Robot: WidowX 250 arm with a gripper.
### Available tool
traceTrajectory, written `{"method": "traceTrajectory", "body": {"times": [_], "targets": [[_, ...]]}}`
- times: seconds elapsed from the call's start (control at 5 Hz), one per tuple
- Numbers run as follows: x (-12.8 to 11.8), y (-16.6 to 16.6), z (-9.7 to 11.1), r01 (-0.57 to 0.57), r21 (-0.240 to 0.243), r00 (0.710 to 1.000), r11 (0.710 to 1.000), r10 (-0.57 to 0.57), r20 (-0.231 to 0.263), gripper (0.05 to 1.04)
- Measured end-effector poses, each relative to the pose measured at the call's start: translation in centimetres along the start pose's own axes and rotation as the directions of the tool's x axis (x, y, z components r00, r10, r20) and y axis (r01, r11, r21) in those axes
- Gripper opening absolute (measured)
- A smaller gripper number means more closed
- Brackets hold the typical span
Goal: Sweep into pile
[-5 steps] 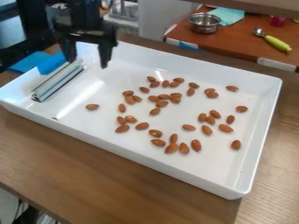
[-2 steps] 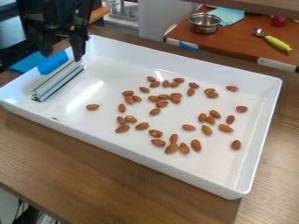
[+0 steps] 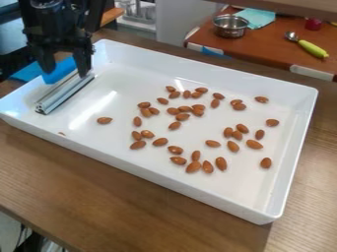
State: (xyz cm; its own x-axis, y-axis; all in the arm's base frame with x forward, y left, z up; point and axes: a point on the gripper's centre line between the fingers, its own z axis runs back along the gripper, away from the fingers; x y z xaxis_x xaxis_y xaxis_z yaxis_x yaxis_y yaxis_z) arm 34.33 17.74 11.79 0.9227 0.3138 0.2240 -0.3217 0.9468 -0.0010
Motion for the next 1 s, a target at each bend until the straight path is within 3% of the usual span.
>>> {"method": "traceTrajectory", "body": {"times": [1.0], "targets": [[-0.4, 0.4, -1.4, -0.004, 0.070, 1.000, 0.998, 0.003, 0.007, 0.999]]}}
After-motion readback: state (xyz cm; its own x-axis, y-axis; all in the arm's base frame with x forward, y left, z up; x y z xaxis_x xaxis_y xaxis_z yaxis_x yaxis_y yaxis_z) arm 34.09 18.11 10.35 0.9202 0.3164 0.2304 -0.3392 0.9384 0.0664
